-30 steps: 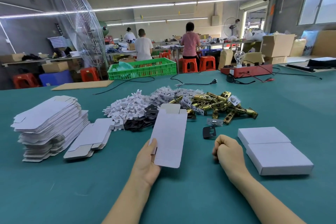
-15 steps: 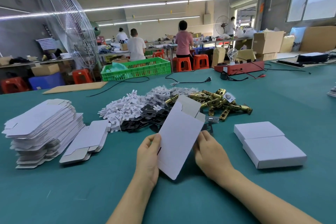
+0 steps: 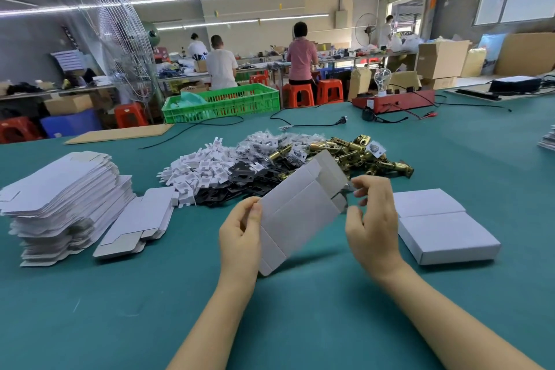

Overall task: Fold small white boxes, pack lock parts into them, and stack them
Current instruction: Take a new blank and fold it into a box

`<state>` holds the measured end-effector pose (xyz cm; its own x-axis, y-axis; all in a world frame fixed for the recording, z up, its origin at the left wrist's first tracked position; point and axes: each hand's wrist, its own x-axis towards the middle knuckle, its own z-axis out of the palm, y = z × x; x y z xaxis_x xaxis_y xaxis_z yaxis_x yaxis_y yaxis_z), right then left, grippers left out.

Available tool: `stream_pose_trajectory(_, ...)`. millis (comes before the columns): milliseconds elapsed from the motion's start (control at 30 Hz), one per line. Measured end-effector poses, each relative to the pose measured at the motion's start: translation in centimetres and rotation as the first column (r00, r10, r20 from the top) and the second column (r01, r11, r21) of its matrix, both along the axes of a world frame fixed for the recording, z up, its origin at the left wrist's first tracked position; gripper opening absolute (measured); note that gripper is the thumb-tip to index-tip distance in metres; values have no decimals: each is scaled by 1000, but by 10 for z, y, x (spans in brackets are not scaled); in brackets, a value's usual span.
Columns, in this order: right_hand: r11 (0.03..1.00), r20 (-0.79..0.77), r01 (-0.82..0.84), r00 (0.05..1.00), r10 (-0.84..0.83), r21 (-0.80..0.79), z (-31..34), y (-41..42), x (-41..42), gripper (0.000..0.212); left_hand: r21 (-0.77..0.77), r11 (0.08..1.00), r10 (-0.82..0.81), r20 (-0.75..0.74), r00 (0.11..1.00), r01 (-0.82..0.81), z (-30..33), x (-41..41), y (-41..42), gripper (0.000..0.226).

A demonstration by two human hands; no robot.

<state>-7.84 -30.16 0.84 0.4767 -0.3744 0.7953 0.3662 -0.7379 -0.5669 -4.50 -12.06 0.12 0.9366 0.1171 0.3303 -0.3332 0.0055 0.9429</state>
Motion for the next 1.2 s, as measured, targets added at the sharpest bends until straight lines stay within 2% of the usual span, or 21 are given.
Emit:
stream_pose_trajectory(67,999,-7,-43,999,43,-32,1,4,-3,38,32,999,21,55,998,-23,1,-2,0,16)
stream_pose_trajectory(133,983,-103,-182,978,181,6,-2,9,-5,35,42,999,5,71,997,-8,2,-4,0,18)
stream_pose_trajectory(267,918,-285,-260,894,346,299,-5,10,-5,38,103,993,-62,99,993,52,5,-7,0,23)
stream_pose_trajectory(400,849,-340,-304,817,466,432,1,0,-5,22,170,985,-28,164,986,0,7,-9,4,24)
stream_pose_trajectory(467,866,-362,-332,807,466,374,5,-1,-7,15,216,975,11,207,978,-56,7,-9,6,21)
stream_pose_trajectory(533,892,-384,-353,811,442,281,7,1,-9,16,259,955,65,283,957,-141,5,-9,8,17)
stream_pose_trajectory(667,890,-342,-382,825,449,249,9,6,-13,18,356,892,85,474,876,-280,4,-6,10,17)
stream_pose_trajectory(733,895,-329,-390,834,444,218,8,10,-14,24,417,805,127,573,810,-422,3,-5,8,23)
stream_pose_trajectory(800,908,-297,-373,860,415,191,6,15,-15,27,501,617,136,691,710,-607,2,-7,5,34)
stream_pose_trajectory(833,905,-279,-368,865,417,213,5,17,-15,26,548,537,78,725,685,-641,0,-8,3,43)
stream_pose_trajectory(900,890,-273,-360,859,433,279,4,20,-16,22,656,401,-59,715,697,-639,-4,-10,-2,75)
stream_pose_trajectory(967,882,-275,-344,858,434,321,3,24,-17,18,719,307,-125,680,722,-624,-7,-12,-6,106)
stream_pose_trajectory(1033,864,-256,-350,854,453,362,4,29,-18,14,732,254,-143,675,723,-632,-10,-10,-8,121)
stream_pose_trajectory(1200,855,-244,-367,848,470,367,0,36,-20,12,660,308,-90,738,669,-686,-14,-4,-8,103)
